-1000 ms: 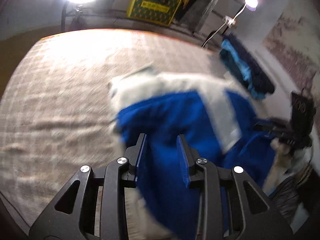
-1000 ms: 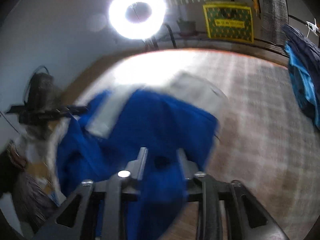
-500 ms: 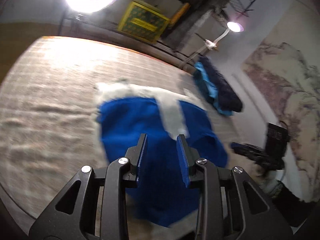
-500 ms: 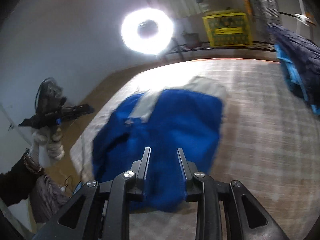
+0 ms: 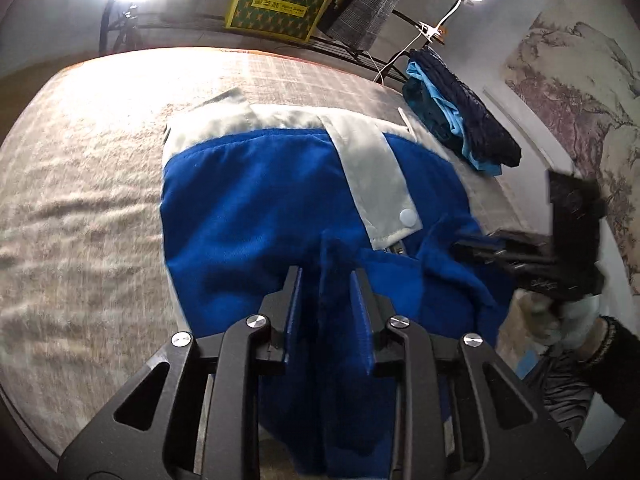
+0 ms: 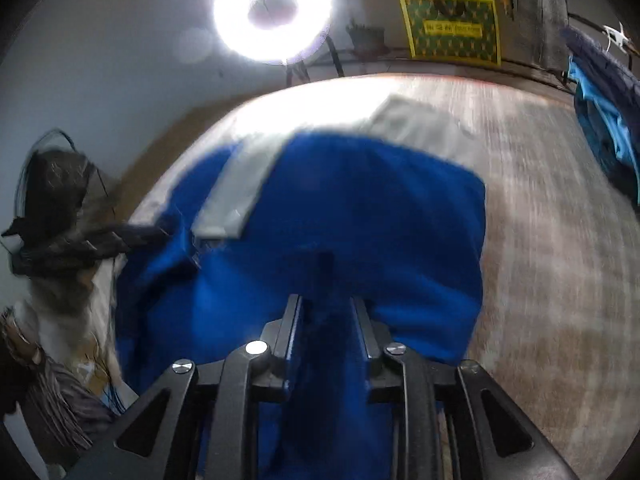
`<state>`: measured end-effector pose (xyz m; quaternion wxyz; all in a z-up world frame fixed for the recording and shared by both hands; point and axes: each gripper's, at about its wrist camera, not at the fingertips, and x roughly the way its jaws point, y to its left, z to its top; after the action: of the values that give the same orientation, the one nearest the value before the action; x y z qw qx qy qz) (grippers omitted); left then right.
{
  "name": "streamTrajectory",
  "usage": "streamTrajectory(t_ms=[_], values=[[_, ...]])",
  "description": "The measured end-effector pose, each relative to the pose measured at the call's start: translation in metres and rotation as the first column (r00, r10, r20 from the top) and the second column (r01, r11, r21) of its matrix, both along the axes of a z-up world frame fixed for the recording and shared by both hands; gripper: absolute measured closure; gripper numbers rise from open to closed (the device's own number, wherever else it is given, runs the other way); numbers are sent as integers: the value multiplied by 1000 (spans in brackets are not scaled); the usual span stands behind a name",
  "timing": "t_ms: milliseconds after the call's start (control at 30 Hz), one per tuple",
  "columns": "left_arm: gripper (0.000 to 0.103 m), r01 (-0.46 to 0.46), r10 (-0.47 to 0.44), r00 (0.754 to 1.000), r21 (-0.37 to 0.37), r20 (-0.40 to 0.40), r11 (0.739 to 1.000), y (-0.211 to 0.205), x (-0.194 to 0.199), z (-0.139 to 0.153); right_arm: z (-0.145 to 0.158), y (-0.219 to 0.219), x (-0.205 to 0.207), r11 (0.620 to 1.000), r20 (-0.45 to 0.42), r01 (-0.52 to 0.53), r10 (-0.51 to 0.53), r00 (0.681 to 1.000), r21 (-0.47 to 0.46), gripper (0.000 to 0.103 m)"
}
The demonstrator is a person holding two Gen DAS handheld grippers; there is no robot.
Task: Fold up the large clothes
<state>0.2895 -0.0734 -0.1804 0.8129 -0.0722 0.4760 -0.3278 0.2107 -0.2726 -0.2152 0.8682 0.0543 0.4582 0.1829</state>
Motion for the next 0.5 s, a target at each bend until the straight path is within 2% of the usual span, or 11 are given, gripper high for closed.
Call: streamTrajectory(t_ms=[67,167,200,300,400,467,500], values=[[76,-13,13,1000,-14,6,1000,10,-10,7,8,-3,-9,1000,12,7,-7,1000,8,78],[75,-29,29,1000,-34,2,999,29,-24,16,24,-19,-31,997,35,20,-22,999,72,71],[73,-35,35,999,-37,2,999,34,-26,17,28,-24,-37,996,44,28,-31,999,80,66],[70,-84,78,995,-110,-58,990,55,-27,12,38,-41,-52,989,65,71,-80,995,129,48],[71,-146,111,980,-220,-163,964,78,-30,1,37,-55,-62,980,56,98,-109,992,174,51],[71,-150,98,974,-262,-203,953,82,-35,-1,38,-53,-65,982,52,83,-93,994,172,54],[71,-145,94,975,-257,-201,955,82,-37,-1,39,-49,-68,986,56,64,-73,996,152,54]])
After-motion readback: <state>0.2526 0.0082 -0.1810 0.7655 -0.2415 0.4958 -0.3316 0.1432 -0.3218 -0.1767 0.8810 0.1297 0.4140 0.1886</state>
